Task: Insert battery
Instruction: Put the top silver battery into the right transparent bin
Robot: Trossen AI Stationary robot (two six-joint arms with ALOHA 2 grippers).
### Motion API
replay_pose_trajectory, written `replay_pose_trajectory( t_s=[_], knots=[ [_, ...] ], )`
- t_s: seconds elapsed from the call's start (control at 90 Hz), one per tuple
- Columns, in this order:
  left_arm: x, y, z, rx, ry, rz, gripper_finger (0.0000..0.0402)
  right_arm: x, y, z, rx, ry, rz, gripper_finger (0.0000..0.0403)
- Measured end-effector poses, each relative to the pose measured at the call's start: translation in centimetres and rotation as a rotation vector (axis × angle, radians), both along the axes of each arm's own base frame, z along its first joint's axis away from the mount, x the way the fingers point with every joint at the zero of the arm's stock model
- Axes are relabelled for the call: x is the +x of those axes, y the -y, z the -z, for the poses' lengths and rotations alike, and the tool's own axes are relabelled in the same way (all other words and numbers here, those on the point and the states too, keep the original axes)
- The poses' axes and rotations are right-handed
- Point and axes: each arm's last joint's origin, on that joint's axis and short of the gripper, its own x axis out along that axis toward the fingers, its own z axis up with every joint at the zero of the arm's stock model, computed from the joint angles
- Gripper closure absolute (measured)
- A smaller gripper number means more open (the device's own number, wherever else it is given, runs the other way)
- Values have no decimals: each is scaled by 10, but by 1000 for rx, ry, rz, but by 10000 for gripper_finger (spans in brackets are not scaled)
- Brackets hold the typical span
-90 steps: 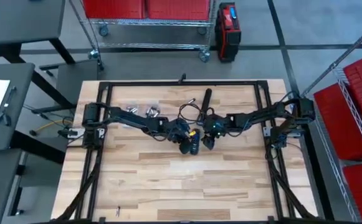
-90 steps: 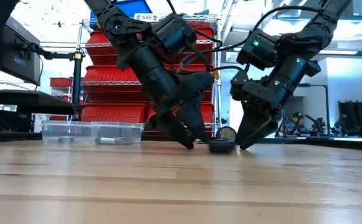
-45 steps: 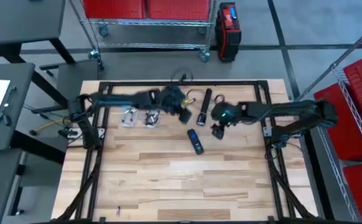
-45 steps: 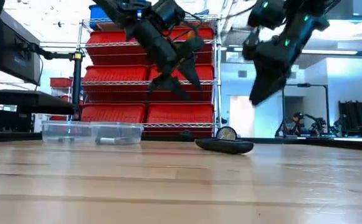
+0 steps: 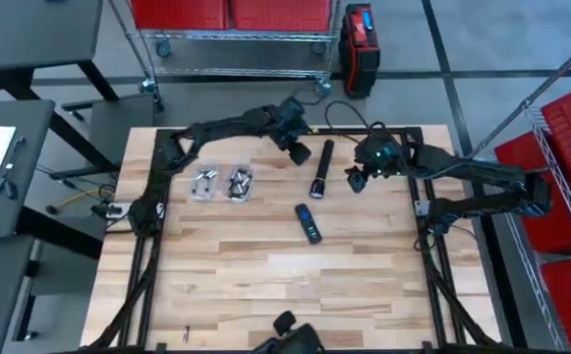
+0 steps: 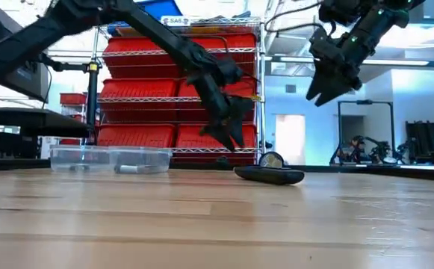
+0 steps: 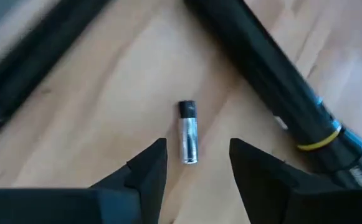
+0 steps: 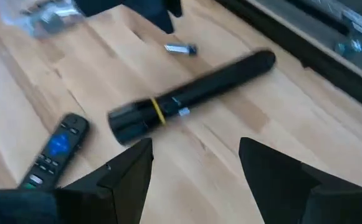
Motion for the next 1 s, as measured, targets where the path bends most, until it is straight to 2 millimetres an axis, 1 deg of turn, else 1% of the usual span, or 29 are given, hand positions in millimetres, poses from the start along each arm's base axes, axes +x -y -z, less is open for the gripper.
replay_pose_trajectory(
  t_s=[0.133,0.311,0.411,0.478,0.644,0.822,1.0],
  knots=[
    [15,1,16,-4,-48,34,256,-2,-1,4,23,-44,5,171],
    [17,-1,41,-5,-147,19,257,-3,-1,6,45,-53,23,171],
    [17,-1,41,15,-156,30,262,-3,-2,7,54,-60,26,171],
    [19,1,39,40,-161,52,277,-3,-2,8,59,-61,30,171],
    [27,11,38,160,-196,175,316,-5,-3,14,69,-81,31,171],
    [31,17,37,230,-202,272,344,-8,-6,21,93,-111,24,171],
    [34,19,33,282,-186,310,364,-6,-11,22,96,-121,1,171]
  ],
)
